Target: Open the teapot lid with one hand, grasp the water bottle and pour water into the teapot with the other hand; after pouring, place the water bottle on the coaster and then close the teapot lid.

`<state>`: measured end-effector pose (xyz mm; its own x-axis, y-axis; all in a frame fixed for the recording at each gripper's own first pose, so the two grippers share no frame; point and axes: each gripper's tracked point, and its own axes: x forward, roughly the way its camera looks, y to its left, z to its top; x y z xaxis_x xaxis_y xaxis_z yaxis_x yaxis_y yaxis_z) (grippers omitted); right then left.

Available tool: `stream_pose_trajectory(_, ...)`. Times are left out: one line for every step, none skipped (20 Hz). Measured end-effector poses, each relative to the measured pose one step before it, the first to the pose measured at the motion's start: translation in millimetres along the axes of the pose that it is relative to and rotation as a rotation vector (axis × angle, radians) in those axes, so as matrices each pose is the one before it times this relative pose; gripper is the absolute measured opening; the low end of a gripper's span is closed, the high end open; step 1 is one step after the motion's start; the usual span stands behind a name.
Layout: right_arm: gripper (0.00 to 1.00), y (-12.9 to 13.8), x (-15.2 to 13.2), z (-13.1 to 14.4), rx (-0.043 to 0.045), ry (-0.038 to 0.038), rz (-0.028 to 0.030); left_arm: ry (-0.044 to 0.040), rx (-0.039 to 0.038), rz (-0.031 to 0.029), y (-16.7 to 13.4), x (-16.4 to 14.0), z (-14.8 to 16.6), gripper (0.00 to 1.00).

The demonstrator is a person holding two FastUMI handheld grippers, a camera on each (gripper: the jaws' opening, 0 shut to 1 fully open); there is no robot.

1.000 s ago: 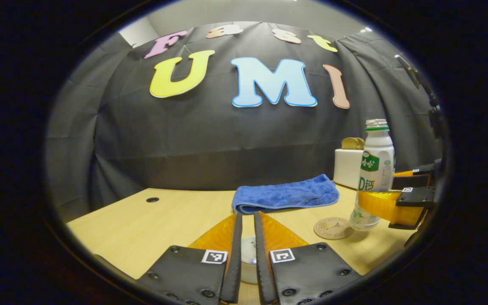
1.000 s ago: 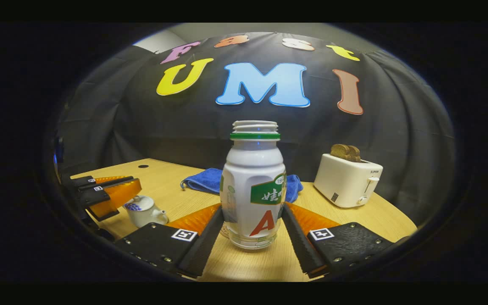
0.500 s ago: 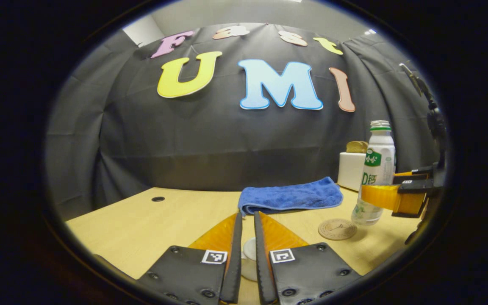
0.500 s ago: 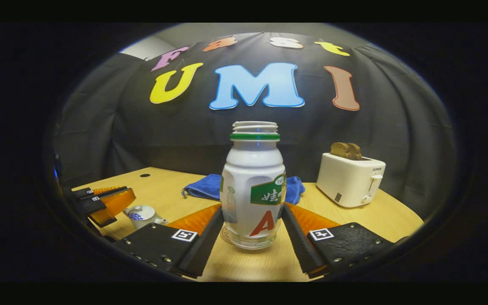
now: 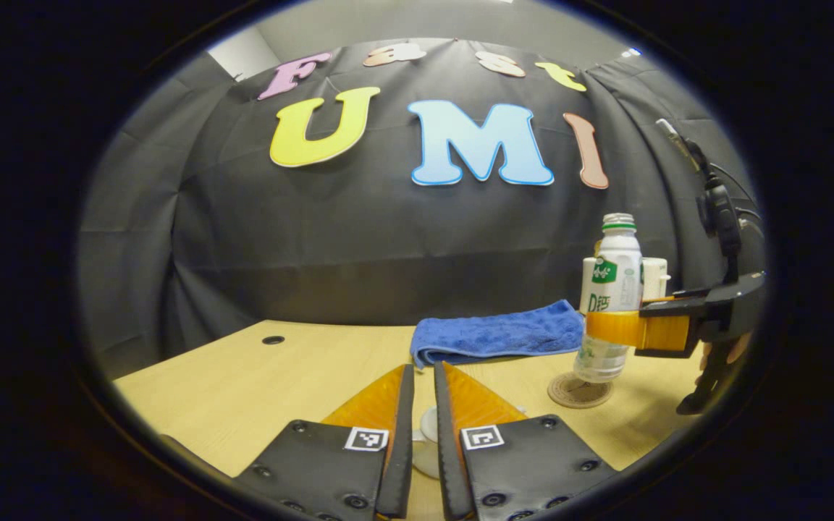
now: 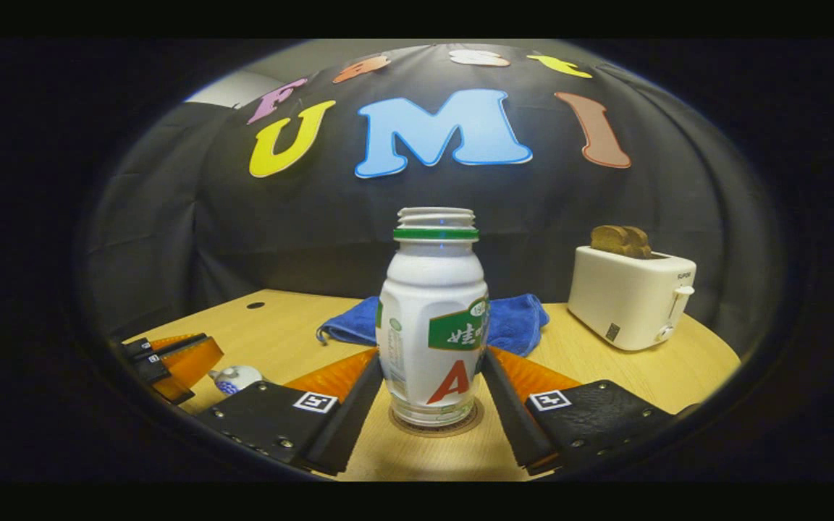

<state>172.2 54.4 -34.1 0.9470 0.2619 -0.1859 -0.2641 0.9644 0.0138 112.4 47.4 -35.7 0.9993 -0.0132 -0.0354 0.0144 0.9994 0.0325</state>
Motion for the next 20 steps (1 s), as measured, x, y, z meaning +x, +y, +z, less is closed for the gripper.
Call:
stream_pose_trajectory(0.81,-0.26,3.70,-5.65,-0.00495,0.01398,-0.00210,-0.00077,-0.00058,0.00052,0.20,-0.36,1.04,0.31)
stream_pose_trajectory(0.81,0.71,3.08,-3.29,0.00111,0.01060,0.00239,-0.00127,-0.00141,0.00076,0.36,-0.12,-0.19,0.31)
stream_pose_trajectory(0.81,1.04,1.90,-4.22,0.00185,0.01021,0.00104,-0.00026,-0.00166,0.00057,0.45,0.03,0.66,0.23)
stream_pose_trajectory(0.81,-0.46,2.10,-2.02,-0.00465,0.00809,-0.00121,0.00014,-0.00238,-0.00007,0.48,-0.29,-1.04,0.23)
stream_pose_trajectory(0.81,0.24,0.96,-2.75,-0.00824,0.00560,-0.00126,0.00107,-0.00236,-0.00089,0.05,0.41,-0.05,0.23)
stream_pose_trajectory(0.81,0.26,1.04,0.12,-0.00635,-0.00044,0.00060,0.00091,-0.00144,-0.00054,-0.59,-0.10,-0.47,0.23)
stream_pose_trajectory(0.81,-0.05,0.96,0.71,-0.00064,-0.00509,-0.00009,0.00174,-0.00085,-0.00034,-0.33,-0.05,-0.03,0.23)
stream_pose_trajectory(0.81,0.02,0.78,1.54,0.00230,-0.00633,-0.00186,0.00223,-0.00168,-0.00101,-0.50,-1.02,-1.51,0.23)
stream_pose_trajectory(0.81,-1.62,0.58,-0.48,-0.00225,-0.00032,-0.00461,0.00130,-0.00390,-0.00176,-0.31,0.08,0.00,0.23)
stream_pose_trajectory(0.81,-1.10,0.85,-1.79,-0.00437,0.00564,-0.00200,0.00091,-0.00367,-0.00226,0.20,0.21,-0.22,0.23)
stream_pose_trajectory(0.81,1.35,-0.23,-0.63,0.00424,-0.00466,0.00200,-0.00077,-0.00303,0.00028,0.49,-0.94,0.39,0.23)
stream_pose_trajectory(0.81,-0.22,-0.14,0.30,0.00054,0.00079,0.00134,-0.00198,-0.00325,-0.00165,0.11,0.36,0.49,0.23)
stream_pose_trajectory(0.81,0.14,-0.43,-0.59,-0.00113,-0.00126,0.00192,-0.00344,-0.00437,-0.00098,0.31,0.30,0.73,0.23)
stream_pose_trajectory(0.81,0.98,0.11,-0.80,-0.00027,0.00450,0.00627,-0.00402,-0.00330,-0.00061,-0.16,-1.12,1.45,0.31)
stream_pose_trajectory(0.83,1.39,-0.71,-2.42,-0.00053,0.00521,0.00790,-0.00495,-0.00496,0.00071,1.23,-1.41,1.43,0.31)
stream_pose_trajectory(0.83,3.34,0.67,-1.09,0.00203,0.00188,0.01049,-0.00346,-0.00459,0.00094,0.99,-0.36,0.71,0.31)
stream_pose_trajectory(0.87,2.57,-0.79,-1.04,-0.00097,-0.00291,0.00616,-0.00346,-0.00285,0.00393,1.72,-0.48,0.48,0.31)
stream_pose_trajectory(0.98,0.24,-0.81,2.45,-0.00472,-0.00548,-0.00087,0.00020,-0.00350,0.00401,1.91,-0.30,-0.65,0.31)
stream_pose_trajectory(0.98,1.09,-1.37,2.06,-0.00637,-0.00600,0.00190,-0.00111,-0.00184,0.00317,1.97,-0.03,-0.58,0.31)
stream_pose_trajectory(0.98,1.88,-2.10,2.92,-0.00466,-0.00853,0.00541,-0.00087,-0.00019,0.00320,1.13,0.31,0.37,0.31)
